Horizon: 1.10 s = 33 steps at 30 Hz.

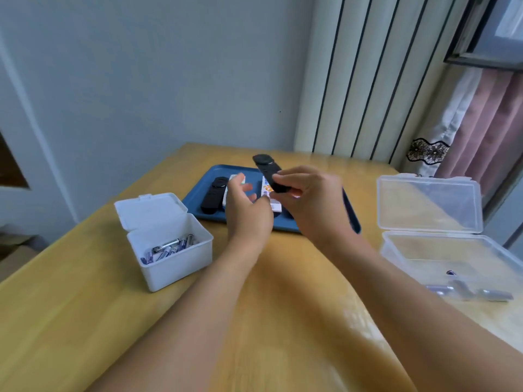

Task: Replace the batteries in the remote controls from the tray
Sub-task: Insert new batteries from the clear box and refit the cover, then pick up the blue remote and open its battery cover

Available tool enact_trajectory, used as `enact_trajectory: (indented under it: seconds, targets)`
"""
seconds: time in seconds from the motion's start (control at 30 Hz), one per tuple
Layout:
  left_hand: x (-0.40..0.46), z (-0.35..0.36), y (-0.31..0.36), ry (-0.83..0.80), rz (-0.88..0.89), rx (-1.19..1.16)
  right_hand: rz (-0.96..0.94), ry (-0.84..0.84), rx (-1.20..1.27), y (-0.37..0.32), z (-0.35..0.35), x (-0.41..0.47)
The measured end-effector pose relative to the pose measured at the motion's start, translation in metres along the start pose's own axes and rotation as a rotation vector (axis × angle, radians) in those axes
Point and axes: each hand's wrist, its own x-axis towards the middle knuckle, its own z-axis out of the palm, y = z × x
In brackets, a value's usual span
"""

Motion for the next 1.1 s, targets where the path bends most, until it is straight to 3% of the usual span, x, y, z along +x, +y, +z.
enact_trajectory:
  seconds: [0.2,0.47,0.57,0.73,0.9,0.97,1.1]
  targets:
    - [0.015,-0.007,-0.024,0.165,-0.043,0.179,0.005,-0.171,-0.193,0.029,0.070,0.026]
    - [0.024,-0.011,-0.033,0.219,0.051,0.462,0.086,-0.367,-0.285,0.046,0.098,0.029]
    - [0.025,-0.013,-0.034,0.184,-0.015,0.611,0.123,-0.388,-0.292,0.057,0.105,0.029]
    - [0.025,-0.013,-0.037,0.124,-0.040,0.663,0.099,-0.471,-0.343,0.063,0.110,0.027]
    - [0.024,-0.014,-0.034,0.111,-0.029,0.662,0.212,-0.390,-0.191,0.050,0.099,0.051]
    - [0.026,-0.015,-0.034,0.136,-0.025,0.662,0.286,-0.575,-0.165,0.044,0.093,0.072]
    - [0.027,-0.014,-0.037,0.147,-0.001,0.680,0.287,-0.952,-0.348,0.042,0.096,0.107]
